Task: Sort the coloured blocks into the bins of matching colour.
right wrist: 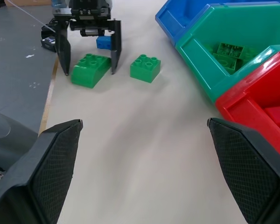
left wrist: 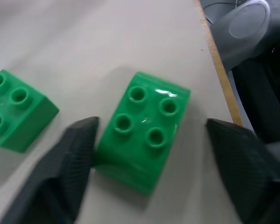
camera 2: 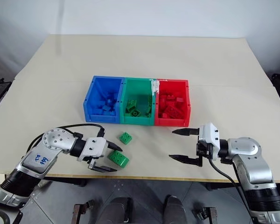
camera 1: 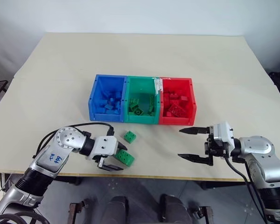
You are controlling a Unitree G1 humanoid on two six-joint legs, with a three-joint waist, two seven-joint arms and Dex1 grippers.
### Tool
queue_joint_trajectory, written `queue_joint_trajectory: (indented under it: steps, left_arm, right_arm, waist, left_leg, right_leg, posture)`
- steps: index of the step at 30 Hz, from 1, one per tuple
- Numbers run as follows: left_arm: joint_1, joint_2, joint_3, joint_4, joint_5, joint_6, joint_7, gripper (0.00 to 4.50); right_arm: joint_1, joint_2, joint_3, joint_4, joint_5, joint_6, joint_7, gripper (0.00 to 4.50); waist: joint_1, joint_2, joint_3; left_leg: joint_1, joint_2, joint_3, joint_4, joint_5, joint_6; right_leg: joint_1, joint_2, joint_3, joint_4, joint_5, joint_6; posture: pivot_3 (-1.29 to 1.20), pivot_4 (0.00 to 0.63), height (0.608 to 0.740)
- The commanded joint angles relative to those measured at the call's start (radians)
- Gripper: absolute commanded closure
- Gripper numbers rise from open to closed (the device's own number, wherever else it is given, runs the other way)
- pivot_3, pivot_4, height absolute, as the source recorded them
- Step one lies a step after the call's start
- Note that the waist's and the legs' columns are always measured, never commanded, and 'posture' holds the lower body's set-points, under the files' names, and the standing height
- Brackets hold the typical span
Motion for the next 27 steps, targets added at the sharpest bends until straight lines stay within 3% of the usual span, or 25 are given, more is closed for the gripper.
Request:
queue_joint_trajectory:
  steps: [1, 4, 5, 10, 18, 23, 27]
  left_arm:
    - [0.005, -0.01, 0.002, 0.023, 0.018, -0.018, 0.007, 2.04]
    - [0.011, -0.02, 0.021, 0.022, 0.003, -0.022, 0.022, 2.99]
    - [0.012, -0.023, 0.028, 0.021, -0.001, -0.02, 0.026, 3.03]
    - [0.03, -0.044, 0.084, 0.003, -0.045, -0.01, 0.062, 3.03]
    - [0.006, -0.179, 0.332, -0.108, -0.275, 0.145, 0.271, 3.03]
    - [-0.209, -0.289, 0.332, -0.013, -0.258, 0.247, 0.435, 3.03]
    - [-0.388, -0.381, 0.243, 0.24, -0.15, 0.21, 0.484, 3.03]
  right_arm:
    - [0.009, -0.007, -0.022, -0.037, 0.019, -0.019, -0.004, 0.0]
    - [0.02, -0.006, -0.025, -0.034, 0.016, -0.03, -0.007, 0.0]
    - [0.022, -0.005, -0.025, -0.033, 0.016, -0.032, -0.009, 0.0]
    - [0.033, -0.003, -0.031, -0.036, 0.018, -0.039, -0.03, 0.0]
    - [0.047, 0.028, -0.088, -0.061, 0.061, -0.017, -0.123, 0.0]
    - [0.039, 0.124, -0.17, -0.09, 0.092, -0.024, -0.303, 0.0]
    - [0.045, 0.179, -0.21, -0.114, 0.079, -0.066, -0.408, 0.0]
  waist:
    - [0.0, 0.0, 0.0]
    - [0.0, 0.0, 0.0]
    - [0.0, 0.0, 0.0]
    - [-0.001, 0.0, 0.0]
    - [0.0, 0.0, 0.0]
    - [0.006, -0.001, 0.0]
    - [0.002, -0.001, 0.0]
  left_leg:
    - [0.0, 0.0, 0.0, 0.0, 0.0, 0.0]
    - [0.0, 0.0, 0.0, 0.001, 0.0, 0.0]
    - [0.0, 0.0, 0.0, 0.002, 0.0, 0.0]
    - [0.0, 0.0, 0.0, 0.002, 0.0, 0.0]
    - [0.0, 0.001, 0.0, 0.004, -0.001, 0.0]
    - [-0.001, -0.001, -0.003, 0.01, -0.001, 0.0]
    - [-0.001, -0.002, -0.001, 0.01, -0.001, 0.001]
  right_leg:
    - [0.0, 0.0, 0.0, 0.0, 0.0, 0.0]
    - [0.0, 0.0, 0.0, 0.002, 0.0, 0.0]
    - [0.0, 0.0, 0.0, 0.002, 0.0, 0.0]
    - [0.0, 0.0, 0.001, 0.002, 0.0, 0.0]
    - [0.0, 0.0, 0.001, 0.003, 0.0, 0.0]
    - [0.002, 0.0, 0.001, 0.006, 0.0, 0.001]
    - [0.001, 0.0, 0.003, 0.006, 0.001, 0.002]
  posture:
    - [0.0, 0.15, 0.74]
    - [0.0, 0.15, 0.74]
    - [0.0, 0.15, 0.74]
    - [0.0, 0.15, 0.74]
    - [0.0, 0.15, 0.74]
    - [0.0, 0.15, 0.74]
    - [0.0, 0.15, 0.74]
